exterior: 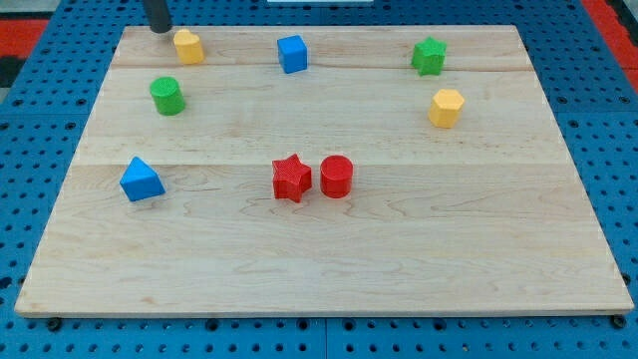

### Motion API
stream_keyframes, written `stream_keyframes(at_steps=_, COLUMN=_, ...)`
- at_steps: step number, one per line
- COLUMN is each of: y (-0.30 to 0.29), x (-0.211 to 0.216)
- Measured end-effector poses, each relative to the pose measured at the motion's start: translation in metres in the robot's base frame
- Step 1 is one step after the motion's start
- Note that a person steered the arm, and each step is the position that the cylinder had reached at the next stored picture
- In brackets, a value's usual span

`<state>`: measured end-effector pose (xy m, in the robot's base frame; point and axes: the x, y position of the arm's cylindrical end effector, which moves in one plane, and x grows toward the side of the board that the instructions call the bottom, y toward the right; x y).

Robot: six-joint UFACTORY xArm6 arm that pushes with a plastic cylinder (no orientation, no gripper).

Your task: Move the yellow heart to the bottom of the blue cube

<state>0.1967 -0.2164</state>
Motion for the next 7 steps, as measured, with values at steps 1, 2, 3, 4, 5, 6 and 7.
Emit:
stream_keyframes(at_steps=1, y=0.021, x=0.014)
stream_keyframes(at_steps=2, y=0.04, x=0.03)
stream_keyframes(at_steps=3, y=0.031, x=0.049)
stream_keyframes(at_steps=4, y=0.024, x=0.062)
stream_keyframes(at_steps=5, y=0.074, x=0.062)
stream_keyframes(at_steps=6, y=0.093, x=0.087)
stream_keyframes(at_steps=7, y=0.072, x=0.109)
